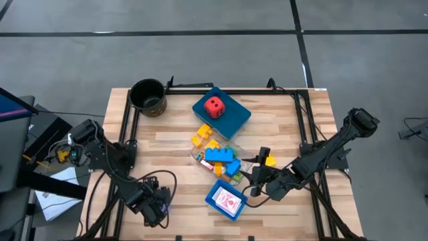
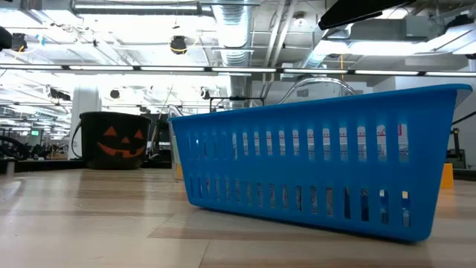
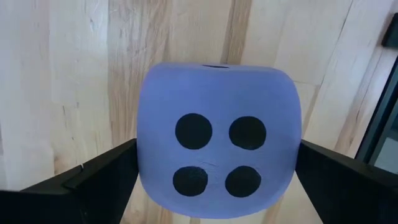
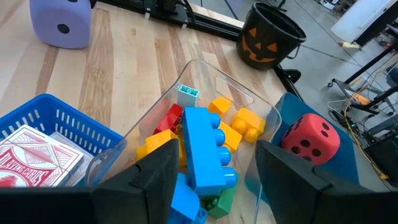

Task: Pick & Place Toys
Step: Put the purple dice into the ocean blue bin

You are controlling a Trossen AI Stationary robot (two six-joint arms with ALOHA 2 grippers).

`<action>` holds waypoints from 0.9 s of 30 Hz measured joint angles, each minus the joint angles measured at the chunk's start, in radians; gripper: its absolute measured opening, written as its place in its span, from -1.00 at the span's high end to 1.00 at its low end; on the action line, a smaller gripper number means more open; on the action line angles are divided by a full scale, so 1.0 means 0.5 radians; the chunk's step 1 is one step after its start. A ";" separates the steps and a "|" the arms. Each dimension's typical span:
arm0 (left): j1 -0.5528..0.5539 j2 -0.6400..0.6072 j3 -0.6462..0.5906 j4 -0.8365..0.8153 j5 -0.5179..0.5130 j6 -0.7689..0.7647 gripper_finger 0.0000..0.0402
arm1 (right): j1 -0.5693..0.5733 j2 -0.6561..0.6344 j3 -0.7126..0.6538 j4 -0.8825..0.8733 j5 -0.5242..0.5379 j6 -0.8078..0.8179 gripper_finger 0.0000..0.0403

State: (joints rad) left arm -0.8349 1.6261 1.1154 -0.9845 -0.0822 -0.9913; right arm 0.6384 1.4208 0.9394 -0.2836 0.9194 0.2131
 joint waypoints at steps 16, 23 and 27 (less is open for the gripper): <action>0.057 -0.034 -0.138 0.160 -0.053 -0.001 -0.99 | -0.027 0.000 0.000 0.000 -0.017 -0.005 -0.02; 0.107 -0.034 -0.137 0.166 -0.053 -0.001 -0.95 | -0.040 0.000 0.000 0.000 -0.065 -0.005 -0.02; 0.138 -0.034 -0.137 0.167 -0.053 -0.001 -0.88 | -0.040 0.000 0.000 -0.001 -0.065 -0.005 -0.02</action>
State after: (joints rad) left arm -0.7660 1.6093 1.0470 -0.9012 -0.1085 -0.9916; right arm 0.6186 1.4208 0.9394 -0.2840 0.8867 0.2108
